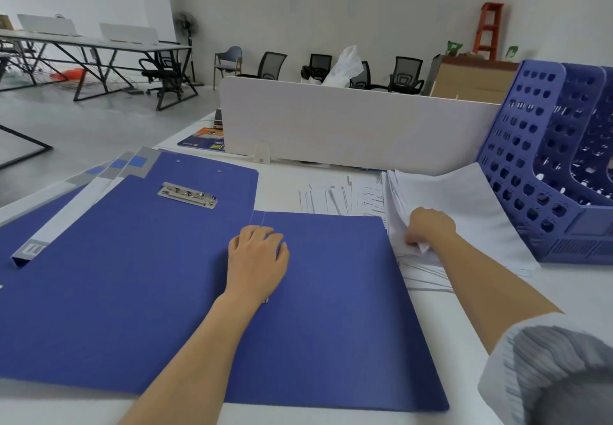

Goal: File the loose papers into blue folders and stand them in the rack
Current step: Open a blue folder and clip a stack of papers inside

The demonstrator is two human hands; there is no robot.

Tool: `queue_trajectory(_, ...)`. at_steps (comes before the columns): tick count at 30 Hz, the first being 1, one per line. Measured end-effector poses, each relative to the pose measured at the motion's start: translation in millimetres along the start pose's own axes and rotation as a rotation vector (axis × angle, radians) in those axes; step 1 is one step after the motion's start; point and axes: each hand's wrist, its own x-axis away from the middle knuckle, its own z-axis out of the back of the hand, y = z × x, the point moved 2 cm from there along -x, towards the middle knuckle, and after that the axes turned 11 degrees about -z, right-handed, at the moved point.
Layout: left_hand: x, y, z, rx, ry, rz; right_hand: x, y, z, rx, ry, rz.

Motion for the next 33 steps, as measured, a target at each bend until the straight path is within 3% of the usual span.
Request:
queue_trajectory(9, 4, 6, 3, 0.074, 0.1, -0.033, 5, -3, -11, -0.291, -0.008, -0.051)
queue_trajectory(17, 1, 0, 1, 0.065, 0.145, -0.01, 3, -12, -2, -0.206, -0.084, -0.051)
queue_trajectory(22, 0, -1, -1, 0.068, 0.199, -0.04, -1, -5, 1, -0.082, 0.078, -0.019)
queue_trajectory(26, 0, 2, 5, 0.044, 0.386, -0.196, -8, 23, 7, -0.26, 0.155, -0.049)
queue_trajectory(28, 3, 9, 6, 0.22, 0.406, -0.224, -7, 42, 16, -0.329, 0.136, -0.066)
queue_trajectory(30, 4, 16, 5, 0.526, 0.31, -0.105, 4, 57, 31, -0.34, 0.159, -0.057)
queue_trajectory(33, 3, 33, -4, 1.105, -0.101, 0.147, 43, 55, 51, -0.314, 0.212, 0.039)
